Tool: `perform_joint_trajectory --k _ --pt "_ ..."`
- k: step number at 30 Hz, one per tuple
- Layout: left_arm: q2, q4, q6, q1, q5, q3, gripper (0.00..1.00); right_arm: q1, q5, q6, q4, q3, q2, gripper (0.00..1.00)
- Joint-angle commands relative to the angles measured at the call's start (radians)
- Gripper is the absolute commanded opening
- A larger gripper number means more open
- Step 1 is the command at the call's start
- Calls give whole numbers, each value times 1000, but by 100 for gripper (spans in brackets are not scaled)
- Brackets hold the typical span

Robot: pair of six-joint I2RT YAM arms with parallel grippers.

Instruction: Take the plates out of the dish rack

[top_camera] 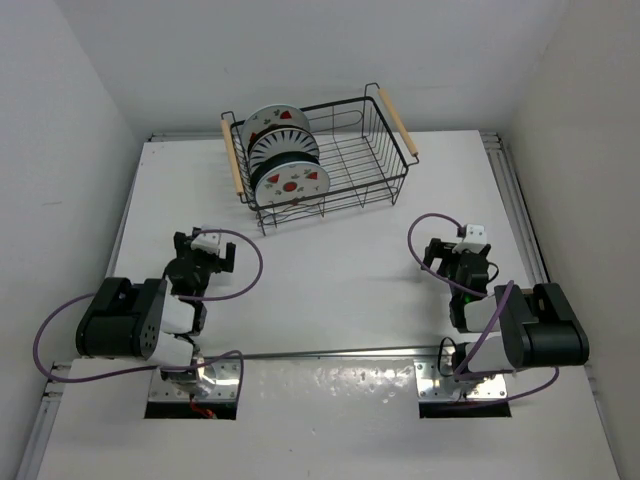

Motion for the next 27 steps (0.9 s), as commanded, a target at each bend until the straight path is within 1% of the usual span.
perform_joint_trajectory --k 1,2,3,5,6,7,8,9,10,11,12,13,14,16,17,19,20,22,23,24,25,26,27 --pt "-8 55 -14 11 21 22 100 2 -16 0 39 -48 -27 99" --pt "-6 55 -14 11 19 23 100 2 -36 -5 22 -44 -48 99" --pt "-6 55 -13 10 19 23 100 2 -38 -10 -57 -43 -116 99" --pt "-4 60 -17 11 19 23 100 2 -38 -10 -175 8 -197 99" --pt "-3 57 -11 11 19 25 100 2 -49 -8 -275 40 -275 99" --pt "-6 67 -8 4 -31 14 100 2 -62 -10 -307 52 -314 99" --pt "-20 87 -34 1 -50 17 100 2 -91 -26 -368 63 -351 99" --pt "-43 7 -59 5 -149 29 100 2 -102 -37 -399 84 -430 99" --pt "-70 -74 -106 11 -204 90 100 2 -114 -46 -432 98 -473 99" --pt "-116 -175 -188 39 -257 129 100 2 -115 -63 -464 110 -512 99" --pt "-135 -331 -201 57 -333 161 100 2 -109 -57 -539 141 -550 99" --pt "-152 -392 -203 65 -348 204 100 2 -90 -47 -574 164 -620 99" --pt "-202 -470 -188 80 -352 213 100 2 -70 -25 -648 184 -651 99" --pt "-257 -527 -200 92 -363 224 100 2 -56 -33 -726 254 -716 99" --pt "-300 -629 -208 96 -374 273 100 4 -59 -39 -805 280 -731 99" --pt "-307 -806 -258 97 -410 372 100 2 -97 -63 -878 363 -751 99" --pt "-301 -989 -272 96 -415 481 100 2 -101 -44 -945 415 -751 99" --pt "-304 -1122 -275 97 -383 560 100 2 -95 33 -1013 468 -750 99" --pt "-305 -1228 -251 102 -350 631 100 4 -116 32 -1041 512 -745 99" --pt "-304 -1271 -220 105 -266 667 100 2 -172 3 -1056 537 -739 99" --pt "-304 -1335 -164 108 -236 704 100 2 -299 -57 -1076 567 -739 99" --pt "-301 -1439 -119 115 -216 750 100 2 -350 -78 -1122 621 -690 99" --pt "-299 -1471 -102 119 -210 820 100 2 -396 -92 -1144 647 -669 99"
